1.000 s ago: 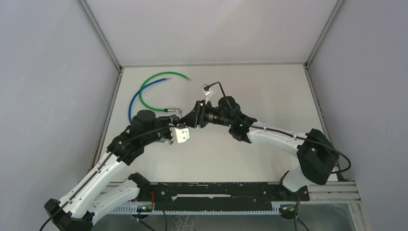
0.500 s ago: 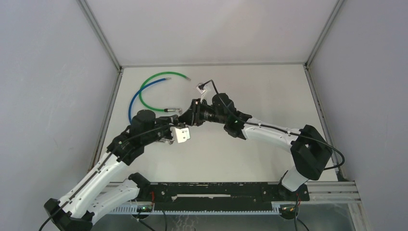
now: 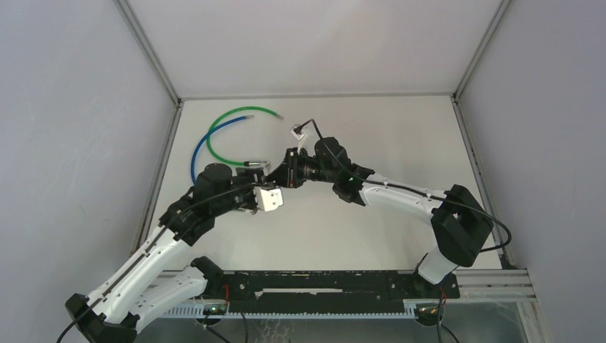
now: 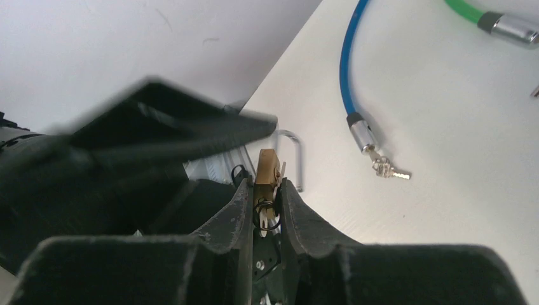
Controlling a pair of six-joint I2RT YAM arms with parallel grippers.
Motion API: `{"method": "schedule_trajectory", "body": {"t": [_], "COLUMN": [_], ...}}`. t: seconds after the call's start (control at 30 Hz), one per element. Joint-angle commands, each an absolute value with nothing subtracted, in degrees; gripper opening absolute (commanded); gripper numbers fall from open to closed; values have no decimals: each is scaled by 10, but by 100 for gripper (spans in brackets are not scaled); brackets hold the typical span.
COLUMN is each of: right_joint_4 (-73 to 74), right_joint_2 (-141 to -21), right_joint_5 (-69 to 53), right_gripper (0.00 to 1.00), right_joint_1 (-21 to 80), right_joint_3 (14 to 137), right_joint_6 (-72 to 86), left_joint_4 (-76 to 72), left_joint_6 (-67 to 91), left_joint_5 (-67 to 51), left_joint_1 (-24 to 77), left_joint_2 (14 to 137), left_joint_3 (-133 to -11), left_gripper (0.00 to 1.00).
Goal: Lock with the key
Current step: Pick up the lock from the center of the board, then lock the lock.
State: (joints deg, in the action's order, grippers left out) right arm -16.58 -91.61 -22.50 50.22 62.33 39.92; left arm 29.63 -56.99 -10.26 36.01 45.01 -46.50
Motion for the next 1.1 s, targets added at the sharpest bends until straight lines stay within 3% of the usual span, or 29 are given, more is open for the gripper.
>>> {"method": "schedule_trajectory", "body": {"t": [0.0,0.1,0.27,0.33,0.43,0.7,0.83,1.07], "right_joint_4": [-165,-195,-205,-200,-192,-177,-173,-175], "right_joint_2": [-871,-840,-789,-768,-744,-716,-712,-715], "right_joint_5": [-281,-317,-370,-383,-414,-388,-384,-379], "right_gripper": [0,0,0,0,0,0,0,0], "right_joint_1": [480,453,406,401,404,433,443,448], "right_joint_3": [643,622,597,591,590,592,591,592], "right_joint_6": [381,391,423,421,411,403,401,399], "left_joint_4": [253,273,382,402,395,415,386,397], "left_joint_6": [-523,-484,-440,-404,-351,-330,-336,-351], "left_joint_5": [-125,-128,-154,-146,-126,-194,-187,-232], "left_joint_1": [366,366,365,364,364,377,377,394], "left_joint_2": [438,431,426,421,427,447,448,446], "left_joint_3": [-508,-519,-578,-597,-639,-658,-648,-633], "left_gripper": [86,95,93,85,64,68,58,29]}}
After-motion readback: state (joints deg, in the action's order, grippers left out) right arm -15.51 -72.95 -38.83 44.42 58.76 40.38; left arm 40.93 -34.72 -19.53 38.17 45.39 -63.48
